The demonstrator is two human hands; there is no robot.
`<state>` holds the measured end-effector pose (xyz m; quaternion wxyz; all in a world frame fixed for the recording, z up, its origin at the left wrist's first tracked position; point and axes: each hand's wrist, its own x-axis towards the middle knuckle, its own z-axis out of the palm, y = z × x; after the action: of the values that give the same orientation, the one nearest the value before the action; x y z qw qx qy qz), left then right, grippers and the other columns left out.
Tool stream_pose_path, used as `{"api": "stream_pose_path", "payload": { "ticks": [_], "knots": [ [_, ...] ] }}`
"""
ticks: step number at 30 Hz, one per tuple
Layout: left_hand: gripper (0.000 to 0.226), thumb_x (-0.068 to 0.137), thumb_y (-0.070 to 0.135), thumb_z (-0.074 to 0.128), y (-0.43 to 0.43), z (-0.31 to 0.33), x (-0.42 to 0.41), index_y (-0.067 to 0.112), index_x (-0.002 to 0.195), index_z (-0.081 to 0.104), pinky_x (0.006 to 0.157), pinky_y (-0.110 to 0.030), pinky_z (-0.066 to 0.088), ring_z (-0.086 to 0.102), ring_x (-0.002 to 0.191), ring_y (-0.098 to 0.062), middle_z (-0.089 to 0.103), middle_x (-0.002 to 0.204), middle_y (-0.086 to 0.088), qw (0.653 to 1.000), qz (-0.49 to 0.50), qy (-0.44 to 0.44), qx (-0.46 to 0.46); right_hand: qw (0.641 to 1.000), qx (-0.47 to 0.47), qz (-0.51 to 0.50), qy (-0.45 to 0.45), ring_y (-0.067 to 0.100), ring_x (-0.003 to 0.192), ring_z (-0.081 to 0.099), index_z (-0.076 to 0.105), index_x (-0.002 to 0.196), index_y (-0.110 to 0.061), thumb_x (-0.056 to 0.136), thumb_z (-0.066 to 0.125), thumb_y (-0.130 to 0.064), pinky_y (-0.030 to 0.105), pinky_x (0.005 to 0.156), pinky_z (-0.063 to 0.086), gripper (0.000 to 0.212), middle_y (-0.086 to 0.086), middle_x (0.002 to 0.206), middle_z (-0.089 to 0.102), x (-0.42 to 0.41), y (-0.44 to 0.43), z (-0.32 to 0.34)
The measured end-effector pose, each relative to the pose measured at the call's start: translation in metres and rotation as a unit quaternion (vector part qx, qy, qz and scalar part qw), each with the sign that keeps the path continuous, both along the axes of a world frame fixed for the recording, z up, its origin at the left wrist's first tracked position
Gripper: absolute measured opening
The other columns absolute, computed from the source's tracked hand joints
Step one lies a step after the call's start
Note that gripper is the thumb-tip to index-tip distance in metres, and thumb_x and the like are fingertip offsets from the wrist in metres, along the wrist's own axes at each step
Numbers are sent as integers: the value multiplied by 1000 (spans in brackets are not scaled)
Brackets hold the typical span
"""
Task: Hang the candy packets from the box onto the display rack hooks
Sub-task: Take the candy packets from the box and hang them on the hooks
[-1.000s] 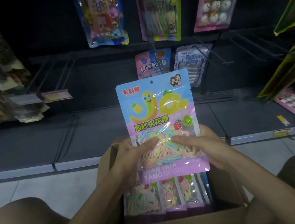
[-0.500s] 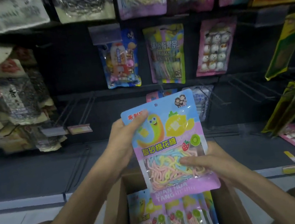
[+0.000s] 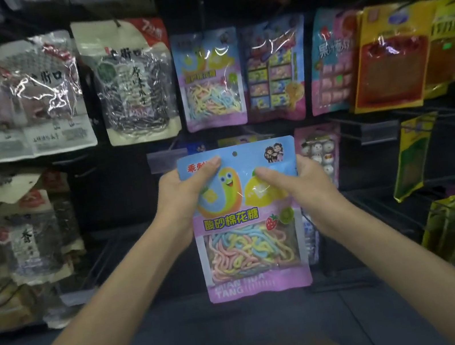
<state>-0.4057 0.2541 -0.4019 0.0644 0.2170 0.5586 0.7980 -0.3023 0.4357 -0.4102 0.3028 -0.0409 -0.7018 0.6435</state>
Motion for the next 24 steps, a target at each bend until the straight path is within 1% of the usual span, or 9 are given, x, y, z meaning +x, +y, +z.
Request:
{"api": "stream_pose_path", "payload": {
  "ticks": [2,3,7,11,14,16,19,21,24],
  "knots": [
    [32,89,18,81,4,16,-7,-2,113,74,81,-46,65,78,90,-35,80,100,-19,1000,11,19,-5,999,-29,-11,11,22,85,79,75,108,-13,90,83,-17,29,55,59,20,4,99,82,-12,0,15],
    [31,90,20,81,5,24,-10,-1,112,75,80,-45,65,79,90,-34,80,99,-17,999,15,30,-12,999,-40,-19,14,23,88,79,75,109,-13,89,83,-17,31,59,60,21,5,100,82,-17,1,23],
    [27,91,22,80,6,57,-24,5,112,75,75,-40,65,80,86,-29,81,98,-13,998,8,55,-29,997,-54,-38,30,26,96,79,75,113,-10,89,84,-18,43,86,64,27,5,103,82,-33,4,59],
    [23,90,23,81,9,94,-41,6,107,77,78,-45,65,80,86,-32,81,97,-14,998,15,50,-23,997,-36,-40,48,21,90,80,76,111,-13,91,83,-23,39,78,65,23,1,99,82,-48,7,97],
    [19,91,21,80,17,122,-54,7,105,77,70,-40,65,80,82,-30,81,94,-13,998,29,59,-8,996,-28,-52,70,23,87,80,77,108,-14,90,84,-24,41,68,64,21,2,96,82,-66,12,124],
    [19,90,22,82,25,140,-63,7,102,77,68,-38,65,80,79,-29,81,91,-12,997,46,63,4,994,-24,-62,84,25,84,80,77,103,-13,89,85,-26,37,58,61,21,4,94,82,-80,16,142],
    [18,87,22,86,36,165,-75,9,95,77,74,-42,65,80,78,-29,81,89,-12,995,72,64,24,991,-23,-77,108,18,78,78,76,95,-17,85,88,-29,32,61,59,19,1,89,82,-97,19,168],
    [23,84,22,89,40,179,-81,7,98,78,75,-44,66,80,80,-32,81,91,-15,995,75,49,44,989,-15,-88,117,19,77,78,77,96,-14,83,89,-30,34,65,61,23,2,88,82,-107,20,183],
    [29,80,23,91,46,198,-93,5,97,77,63,-38,66,79,73,-29,81,87,-14,994,81,39,61,986,-17,-96,133,25,81,80,78,96,-11,82,90,-29,41,71,65,26,4,87,82,-121,24,201]
  ]
}}
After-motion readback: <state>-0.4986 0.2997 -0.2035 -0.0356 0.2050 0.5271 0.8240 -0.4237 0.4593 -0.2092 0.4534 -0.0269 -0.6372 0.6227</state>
